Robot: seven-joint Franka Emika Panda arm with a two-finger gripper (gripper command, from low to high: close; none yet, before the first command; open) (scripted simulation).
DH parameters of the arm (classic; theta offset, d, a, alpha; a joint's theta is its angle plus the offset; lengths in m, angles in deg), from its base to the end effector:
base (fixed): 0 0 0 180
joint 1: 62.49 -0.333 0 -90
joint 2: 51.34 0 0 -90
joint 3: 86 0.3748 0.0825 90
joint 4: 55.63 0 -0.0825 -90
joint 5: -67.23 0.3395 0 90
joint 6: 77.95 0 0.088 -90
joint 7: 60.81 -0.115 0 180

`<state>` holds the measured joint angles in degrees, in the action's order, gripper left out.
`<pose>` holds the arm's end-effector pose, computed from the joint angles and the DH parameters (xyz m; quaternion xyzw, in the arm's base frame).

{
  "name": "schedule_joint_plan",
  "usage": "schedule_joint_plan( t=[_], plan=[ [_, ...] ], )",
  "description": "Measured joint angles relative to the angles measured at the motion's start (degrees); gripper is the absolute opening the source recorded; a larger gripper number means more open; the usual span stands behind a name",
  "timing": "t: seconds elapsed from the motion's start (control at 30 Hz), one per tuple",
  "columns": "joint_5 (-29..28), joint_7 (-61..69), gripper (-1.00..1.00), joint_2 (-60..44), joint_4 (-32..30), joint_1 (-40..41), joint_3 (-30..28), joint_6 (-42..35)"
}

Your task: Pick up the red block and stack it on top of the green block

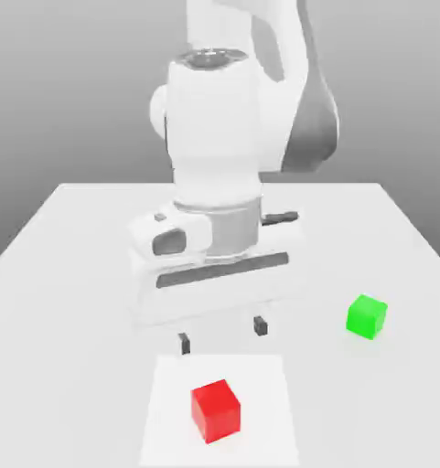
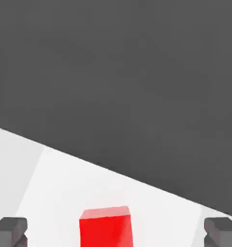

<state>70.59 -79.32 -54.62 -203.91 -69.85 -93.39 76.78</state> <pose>0.4322 -0.0019 0.3335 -0.9820 0.1866 -0.0261 0.0139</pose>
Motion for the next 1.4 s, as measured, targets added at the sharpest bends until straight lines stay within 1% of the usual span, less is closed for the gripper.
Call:
schedule_joint_plan(
  t=[0.07,0.2,0.23,0.47,0.63,0.67,0.7,0.83,0.93,1.07,1.13,1.23,1.33,1.37,1.4],
  plan=[
    [-0.4,1.2,0.0,-4.1,-0.8,0.2,0.1,2.4],
    [1.5,3.1,0.0,-12.3,0.0,1.8,2.1,9.1],
    [2.1,3.5,-1.0,-14.3,0.3,2.3,2.7,10.7],
    [2.1,3.6,-1.0,-14.8,0.4,2.5,2.9,11.1],
    [-0.8,1.4,-1.0,-5.9,-1.0,1.5,1.3,3.6],
    [-0.9,1.9,-1.0,-4.0,-1.7,0.8,2.0,2.4],
    [-0.4,3.5,-1.0,-2.4,-2.8,-0.7,3.9,1.9],
    [2.4,11.1,-1.0,4.2,-8.0,-14.2,10.0,0.4],
    [3.4,16.4,-1.0,9.2,-12.0,-20.4,12.8,-0.4],
    [3.7,22.5,-1.0,15.7,-17.3,-29.1,18.1,-1.5],
    [3.0,23.5,-1.0,15.1,-18.6,-31.2,19.9,0.4],
    [0.7,22.4,-1.0,9.9,-18.8,-31.0,20.6,5.7],
    [-3.6,19.4,-1.0,3.7,-18.6,-30.7,19.9,11.6],
    [-4.7,18.7,1.0,2.3,-18.5,-30.6,19.6,12.9],
    [-4.7,18.7,1.0,2.3,-18.5,-30.4,19.6,12.9]
  ],
)
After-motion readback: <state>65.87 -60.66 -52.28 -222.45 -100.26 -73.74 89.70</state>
